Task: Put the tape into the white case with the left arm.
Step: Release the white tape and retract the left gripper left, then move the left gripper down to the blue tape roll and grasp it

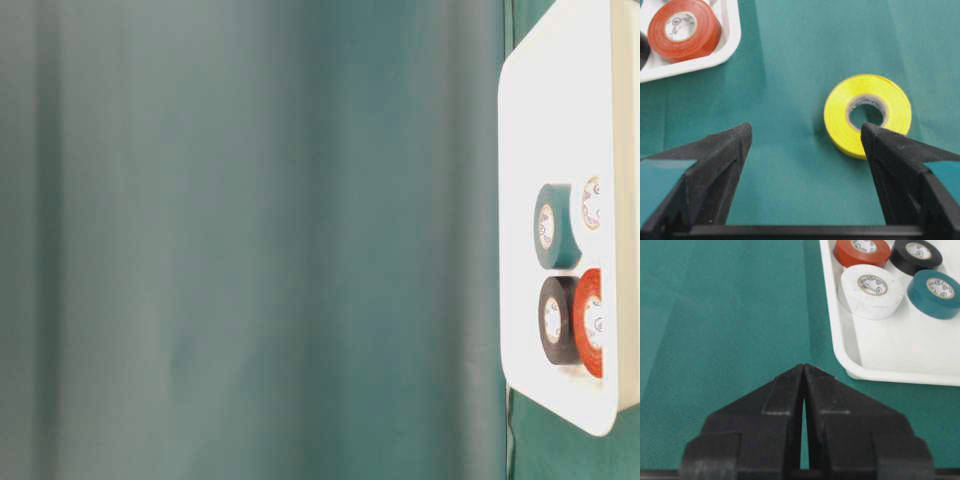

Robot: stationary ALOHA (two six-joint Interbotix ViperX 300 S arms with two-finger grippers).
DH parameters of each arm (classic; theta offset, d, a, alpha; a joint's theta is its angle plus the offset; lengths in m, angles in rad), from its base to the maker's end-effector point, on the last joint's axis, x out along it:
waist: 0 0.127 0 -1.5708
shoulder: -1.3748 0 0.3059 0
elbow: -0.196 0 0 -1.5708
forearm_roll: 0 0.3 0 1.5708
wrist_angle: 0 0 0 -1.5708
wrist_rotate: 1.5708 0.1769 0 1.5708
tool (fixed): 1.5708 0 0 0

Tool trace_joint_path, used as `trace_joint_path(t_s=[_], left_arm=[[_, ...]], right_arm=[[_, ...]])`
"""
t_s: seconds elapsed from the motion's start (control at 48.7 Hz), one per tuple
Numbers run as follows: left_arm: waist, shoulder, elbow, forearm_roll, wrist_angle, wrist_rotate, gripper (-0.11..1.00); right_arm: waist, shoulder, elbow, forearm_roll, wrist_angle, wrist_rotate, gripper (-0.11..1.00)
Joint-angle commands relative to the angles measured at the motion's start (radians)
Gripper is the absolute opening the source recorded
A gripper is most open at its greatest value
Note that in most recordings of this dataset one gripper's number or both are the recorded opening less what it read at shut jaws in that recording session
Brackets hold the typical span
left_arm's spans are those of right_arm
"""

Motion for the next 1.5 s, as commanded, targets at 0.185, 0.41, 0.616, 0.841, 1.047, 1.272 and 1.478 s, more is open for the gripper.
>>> trace_joint_path(t_s=[0.185,0.41,0.616,0.841,1.047,1.272,1.478], left_arm=[[-0.048,0.006,-0.002,-0.003,-0.003,-0.003,0.88],[-0.166,-0.002,0.021,-0.003,-0.003,-0.002,0.88],[-0.272,0.002,0.008,-0.003,0.018,-0.002,0.88],[-0.371,0.023,-0.026,-0.005,0.087,-0.009,0.88],[-0.391,0.04,-0.032,-0.003,0.089,-0.055,0.88],[-0.391,0.086,-0.04,-0.003,0.087,-0.057,0.88],[-0.402,0.235,-0.06,-0.005,0.055,-0.066,0.88]], right_arm=[[-0.002,0.006,-0.009,-0.002,-0.011,0.002,-0.09],[-0.002,0.006,-0.009,-0.002,-0.011,0.002,-0.09],[-0.002,0.006,-0.009,-0.002,-0.011,0.002,-0.09],[-0.002,0.006,-0.009,0.0,-0.011,0.002,-0.09],[-0.002,0.006,-0.009,0.0,-0.011,0.002,-0.09],[-0.002,0.006,-0.009,-0.002,-0.012,0.002,-0.09],[-0.002,0.006,-0.009,-0.002,-0.012,0.002,-0.09]])
